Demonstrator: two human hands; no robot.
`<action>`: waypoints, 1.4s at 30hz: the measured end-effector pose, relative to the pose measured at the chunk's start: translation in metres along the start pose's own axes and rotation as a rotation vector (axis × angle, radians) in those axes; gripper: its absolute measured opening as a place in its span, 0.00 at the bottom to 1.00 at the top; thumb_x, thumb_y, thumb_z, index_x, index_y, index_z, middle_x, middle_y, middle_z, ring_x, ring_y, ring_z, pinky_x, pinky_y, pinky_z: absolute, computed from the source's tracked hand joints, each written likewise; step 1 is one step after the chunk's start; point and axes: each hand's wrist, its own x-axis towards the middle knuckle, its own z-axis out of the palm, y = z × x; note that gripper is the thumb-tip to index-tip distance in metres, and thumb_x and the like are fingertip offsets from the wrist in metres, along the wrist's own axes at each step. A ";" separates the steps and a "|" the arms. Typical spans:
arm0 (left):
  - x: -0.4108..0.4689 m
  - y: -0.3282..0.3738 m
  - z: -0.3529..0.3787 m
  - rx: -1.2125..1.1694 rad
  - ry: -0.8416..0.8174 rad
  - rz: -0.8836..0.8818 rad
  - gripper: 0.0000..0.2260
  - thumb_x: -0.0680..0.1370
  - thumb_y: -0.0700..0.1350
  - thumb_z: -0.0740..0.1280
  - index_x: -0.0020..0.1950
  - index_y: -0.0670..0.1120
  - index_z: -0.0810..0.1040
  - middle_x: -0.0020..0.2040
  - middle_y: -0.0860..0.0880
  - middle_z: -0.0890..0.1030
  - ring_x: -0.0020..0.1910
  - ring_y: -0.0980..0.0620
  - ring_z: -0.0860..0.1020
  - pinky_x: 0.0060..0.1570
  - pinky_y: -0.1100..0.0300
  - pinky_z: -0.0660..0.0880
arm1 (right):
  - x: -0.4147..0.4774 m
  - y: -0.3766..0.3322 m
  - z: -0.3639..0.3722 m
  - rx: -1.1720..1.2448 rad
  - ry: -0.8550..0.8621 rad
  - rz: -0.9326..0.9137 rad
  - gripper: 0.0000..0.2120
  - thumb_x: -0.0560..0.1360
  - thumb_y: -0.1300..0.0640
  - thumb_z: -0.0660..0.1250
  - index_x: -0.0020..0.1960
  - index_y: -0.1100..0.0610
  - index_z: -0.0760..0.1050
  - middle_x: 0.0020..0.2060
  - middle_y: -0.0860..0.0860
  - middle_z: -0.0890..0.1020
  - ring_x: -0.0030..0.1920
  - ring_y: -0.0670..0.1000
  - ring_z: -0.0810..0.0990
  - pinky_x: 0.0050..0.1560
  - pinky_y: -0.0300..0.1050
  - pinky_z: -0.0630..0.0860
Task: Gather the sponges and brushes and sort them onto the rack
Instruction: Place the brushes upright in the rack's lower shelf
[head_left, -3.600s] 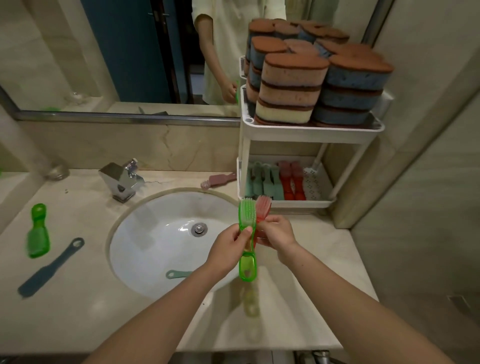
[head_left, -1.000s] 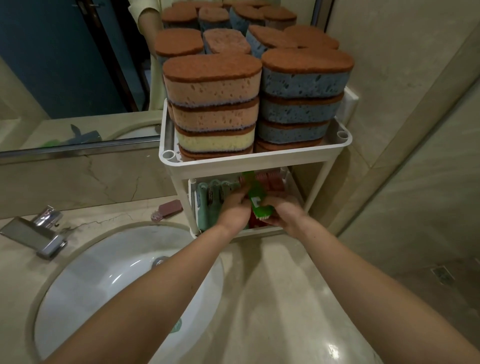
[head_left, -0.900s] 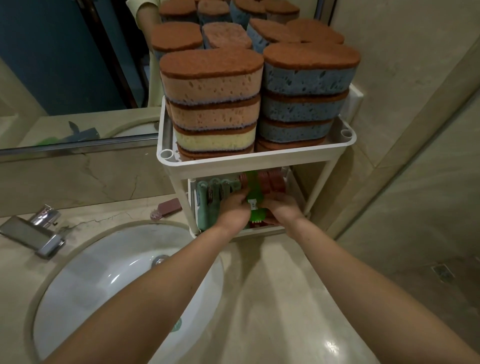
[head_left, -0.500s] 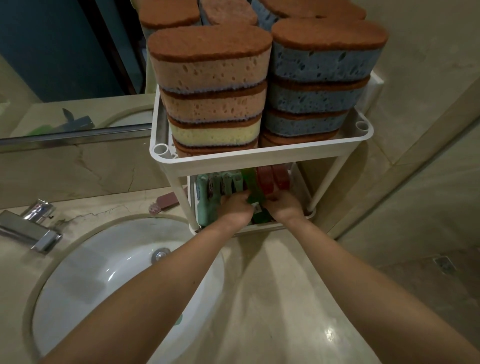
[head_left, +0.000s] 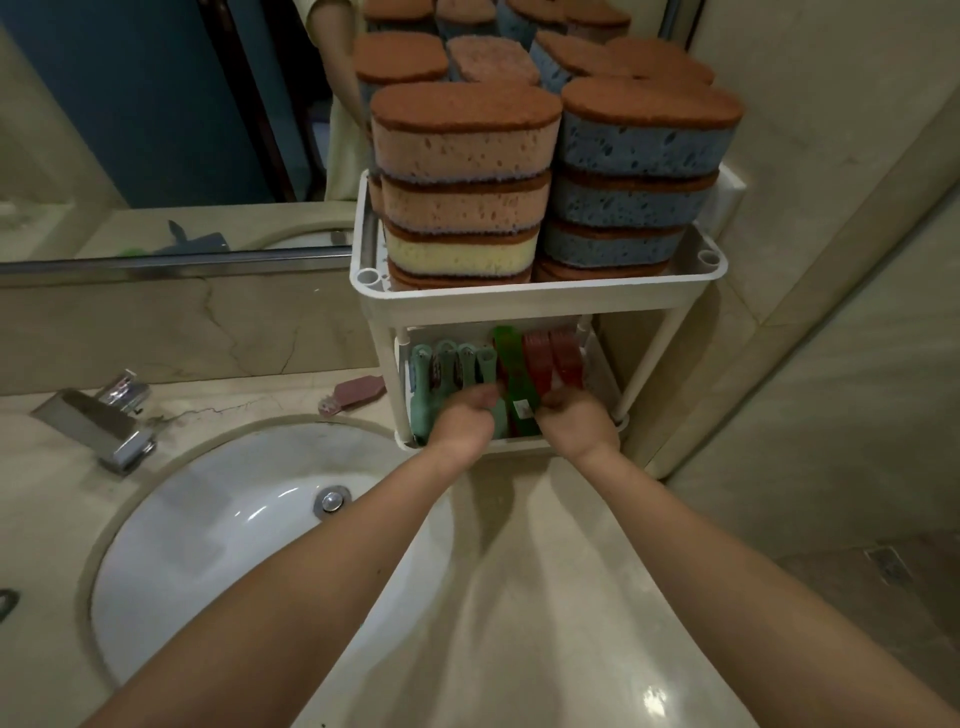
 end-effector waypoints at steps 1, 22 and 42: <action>-0.007 0.000 -0.002 -0.041 0.018 -0.009 0.23 0.78 0.30 0.54 0.71 0.45 0.71 0.67 0.47 0.75 0.70 0.50 0.69 0.67 0.62 0.63 | -0.008 -0.002 0.000 0.003 0.026 -0.013 0.12 0.76 0.53 0.63 0.57 0.52 0.80 0.53 0.52 0.83 0.54 0.56 0.79 0.54 0.49 0.77; -0.171 -0.102 -0.132 -0.357 0.564 -0.119 0.15 0.77 0.34 0.55 0.53 0.47 0.79 0.46 0.48 0.81 0.38 0.54 0.78 0.35 0.68 0.72 | -0.124 -0.123 0.131 0.284 -0.284 -0.386 0.10 0.75 0.61 0.64 0.50 0.49 0.79 0.42 0.46 0.82 0.44 0.48 0.80 0.51 0.49 0.78; -0.243 -0.251 -0.393 -0.486 0.935 -0.252 0.14 0.76 0.31 0.55 0.54 0.43 0.76 0.43 0.49 0.79 0.37 0.55 0.75 0.34 0.70 0.72 | -0.188 -0.349 0.342 0.248 -0.635 -0.448 0.10 0.74 0.62 0.62 0.52 0.50 0.77 0.41 0.52 0.81 0.44 0.53 0.80 0.48 0.46 0.76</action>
